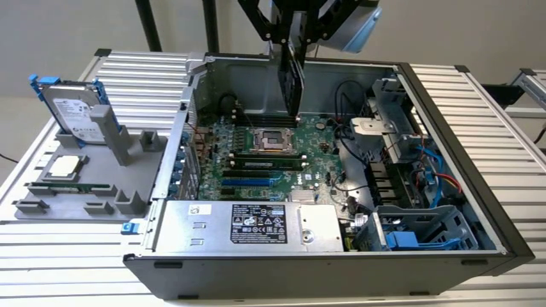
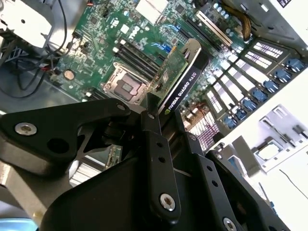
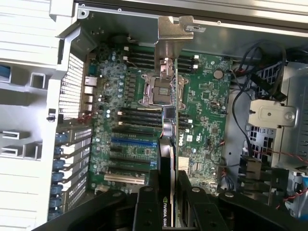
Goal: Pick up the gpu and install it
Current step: 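Insert the gpu into the slot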
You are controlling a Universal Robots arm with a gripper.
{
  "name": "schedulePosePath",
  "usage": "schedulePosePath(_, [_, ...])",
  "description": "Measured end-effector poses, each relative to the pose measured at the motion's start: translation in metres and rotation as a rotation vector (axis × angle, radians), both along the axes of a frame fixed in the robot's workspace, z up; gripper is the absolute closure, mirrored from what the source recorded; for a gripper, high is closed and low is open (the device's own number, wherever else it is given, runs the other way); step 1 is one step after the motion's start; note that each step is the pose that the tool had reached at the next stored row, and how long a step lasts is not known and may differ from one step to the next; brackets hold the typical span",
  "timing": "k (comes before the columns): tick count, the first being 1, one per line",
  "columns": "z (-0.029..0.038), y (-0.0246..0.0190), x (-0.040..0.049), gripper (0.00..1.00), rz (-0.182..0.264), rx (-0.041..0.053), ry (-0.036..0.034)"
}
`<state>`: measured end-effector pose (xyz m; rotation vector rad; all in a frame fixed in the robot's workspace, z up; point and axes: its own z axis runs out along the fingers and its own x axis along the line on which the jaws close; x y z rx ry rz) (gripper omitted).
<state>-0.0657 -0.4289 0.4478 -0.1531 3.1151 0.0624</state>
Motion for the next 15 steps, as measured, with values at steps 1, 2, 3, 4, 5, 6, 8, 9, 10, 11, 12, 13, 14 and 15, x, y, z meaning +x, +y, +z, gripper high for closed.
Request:
schedulePosePath(1, [0.0,0.0,0.0,1.0,0.005,-0.0001,0.0])
schedulePosePath(2, [0.0,0.0,0.0,1.0,0.011,0.0,0.0])
schedulePosePath(3, [0.0,0.0,0.0,1.0,0.016,0.0,0.0])
schedulePosePath(4, [0.0,0.0,0.0,1.0,0.021,0.0,0.0])
schedulePosePath(5, [0.0,0.0,0.0,1.0,0.026,0.0,0.0])
schedulePosePath(6, [0.0,0.0,0.0,1.0,0.032,0.0,0.0])
schedulePosePath(8, [0.0,0.0,0.0,1.0,0.042,0.0,0.0])
schedulePosePath(9, [0.0,0.0,0.0,1.0,0.048,0.0,0.0])
schedulePosePath(10, [0.0,0.0,0.0,1.0,0.053,0.0,0.0])
schedulePosePath(11, [0.0,0.0,0.0,1.0,0.059,0.0,0.0])
schedulePosePath(12, [0.0,0.0,0.0,1.0,0.064,0.0,0.0])
schedulePosePath(13, [0.0,0.0,0.0,1.0,0.07,0.0,0.0])
schedulePosePath(14, [0.0,0.0,0.0,1.0,0.075,0.0,0.0])
schedulePosePath(15, [0.0,0.0,0.0,1.0,0.08,0.0,0.0001])
